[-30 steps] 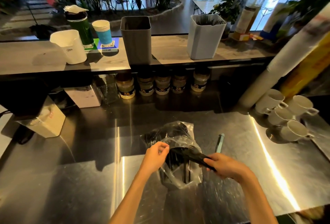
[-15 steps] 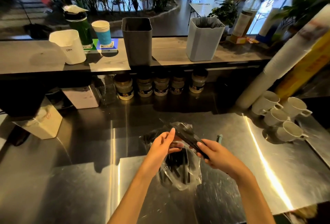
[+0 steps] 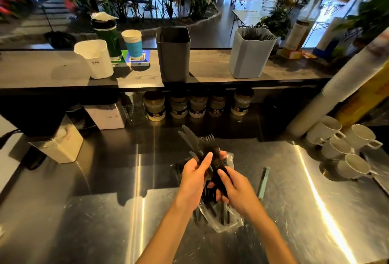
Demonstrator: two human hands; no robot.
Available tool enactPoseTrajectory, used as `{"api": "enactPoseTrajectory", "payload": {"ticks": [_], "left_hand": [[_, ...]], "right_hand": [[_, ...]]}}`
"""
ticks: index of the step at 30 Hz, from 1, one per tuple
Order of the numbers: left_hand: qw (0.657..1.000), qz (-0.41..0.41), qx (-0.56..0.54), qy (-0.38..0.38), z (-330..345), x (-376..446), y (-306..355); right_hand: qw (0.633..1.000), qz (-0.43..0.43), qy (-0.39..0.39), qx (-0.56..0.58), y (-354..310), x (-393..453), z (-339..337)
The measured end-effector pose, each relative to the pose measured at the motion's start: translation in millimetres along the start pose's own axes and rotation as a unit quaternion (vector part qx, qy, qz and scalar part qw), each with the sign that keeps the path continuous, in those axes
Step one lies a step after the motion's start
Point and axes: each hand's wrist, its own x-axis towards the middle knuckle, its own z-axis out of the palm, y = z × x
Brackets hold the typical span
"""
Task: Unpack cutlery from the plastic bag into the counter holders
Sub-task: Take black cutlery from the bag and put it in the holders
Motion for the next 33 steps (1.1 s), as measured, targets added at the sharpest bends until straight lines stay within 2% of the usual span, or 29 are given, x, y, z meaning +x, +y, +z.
{"api": "enactPoseTrajectory", "payload": {"ticks": [10,13,17,22,28,33], "left_hand": [[0.997,-0.017,-0.051,0.056,-2,3,-6],[0.995,-0.029,-0.071,0.06,-1,6,-5],[0.988,-0.008,-0.141,0.068,1,20,11],[0.983,0.032,-0.155,0.09,-1,51,40],[0.987,0.003,-0.162,0.018,6,92,79],[0.996,-0.004,-0.094,0.003,27,126,116]], "right_hand": [[0.998,0.001,0.025,0.05,0,3,8],[0.998,-0.015,0.044,0.031,0,4,11],[0.994,-0.05,0.092,-0.031,-3,10,4],[0.979,-0.108,0.173,0.006,-18,39,-28],[0.97,-0.154,0.181,0.052,-54,93,-80],[0.963,-0.184,0.162,0.114,-111,133,-138]]}}
